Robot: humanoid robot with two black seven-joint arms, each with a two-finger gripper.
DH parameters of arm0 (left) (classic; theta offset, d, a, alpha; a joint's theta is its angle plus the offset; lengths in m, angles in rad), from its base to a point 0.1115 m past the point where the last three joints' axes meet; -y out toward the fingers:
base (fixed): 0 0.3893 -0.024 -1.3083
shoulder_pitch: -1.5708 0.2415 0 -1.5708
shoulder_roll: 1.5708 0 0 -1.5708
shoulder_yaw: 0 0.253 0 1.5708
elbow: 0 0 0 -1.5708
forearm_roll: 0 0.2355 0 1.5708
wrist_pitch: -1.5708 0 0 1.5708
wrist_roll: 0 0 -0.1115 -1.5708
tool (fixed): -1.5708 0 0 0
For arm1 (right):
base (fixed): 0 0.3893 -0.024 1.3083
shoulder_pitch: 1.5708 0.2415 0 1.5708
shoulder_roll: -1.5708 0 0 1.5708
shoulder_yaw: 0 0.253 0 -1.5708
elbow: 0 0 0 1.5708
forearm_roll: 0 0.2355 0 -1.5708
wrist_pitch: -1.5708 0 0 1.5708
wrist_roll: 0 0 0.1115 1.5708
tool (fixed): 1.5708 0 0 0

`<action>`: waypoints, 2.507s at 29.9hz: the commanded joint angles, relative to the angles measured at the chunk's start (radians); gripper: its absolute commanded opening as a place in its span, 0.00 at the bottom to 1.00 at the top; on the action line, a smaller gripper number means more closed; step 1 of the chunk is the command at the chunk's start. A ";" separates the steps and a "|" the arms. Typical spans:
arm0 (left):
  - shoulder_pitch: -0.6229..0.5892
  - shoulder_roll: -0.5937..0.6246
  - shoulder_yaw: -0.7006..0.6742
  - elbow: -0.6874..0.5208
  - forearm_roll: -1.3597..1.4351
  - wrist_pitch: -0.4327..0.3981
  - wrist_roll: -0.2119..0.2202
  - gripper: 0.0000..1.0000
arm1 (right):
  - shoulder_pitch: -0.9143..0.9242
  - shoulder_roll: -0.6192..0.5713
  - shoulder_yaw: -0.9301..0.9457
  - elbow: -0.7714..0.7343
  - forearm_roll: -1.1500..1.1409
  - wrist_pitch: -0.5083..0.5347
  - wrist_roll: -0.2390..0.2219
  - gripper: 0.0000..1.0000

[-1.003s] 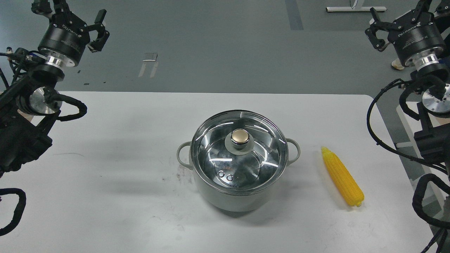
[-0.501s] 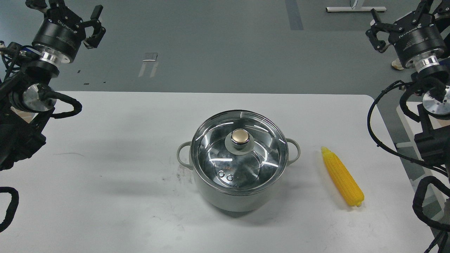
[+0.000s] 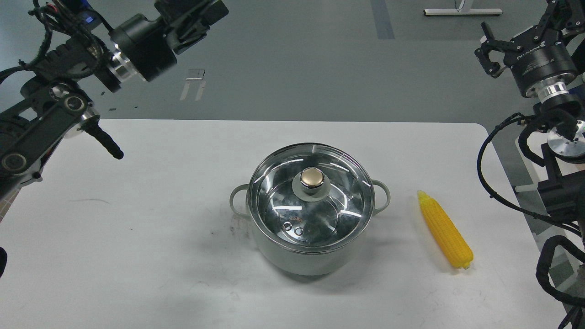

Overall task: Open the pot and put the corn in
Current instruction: 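Reach the left gripper to the glass lid knob and grasp it, then lift the glass lid off the pot with the left gripper and move it aside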

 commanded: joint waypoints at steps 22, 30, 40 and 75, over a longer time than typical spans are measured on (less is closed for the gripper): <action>0.043 -0.079 0.430 -0.120 0.849 0.342 -0.067 0.80 | -0.030 -0.006 0.005 0.029 0.000 0.000 0.000 1.00; 0.069 -0.090 0.430 -0.063 0.849 0.353 -0.068 0.76 | -0.030 -0.006 0.007 0.035 0.000 0.000 0.001 1.00; 0.097 -0.090 0.430 -0.053 0.847 0.353 -0.068 0.56 | -0.035 -0.004 0.007 0.035 0.000 0.000 0.001 1.00; 0.210 0.410 0.231 -0.128 0.475 0.476 -0.068 0.30 | -0.046 -0.009 0.005 0.034 0.000 0.000 0.001 1.00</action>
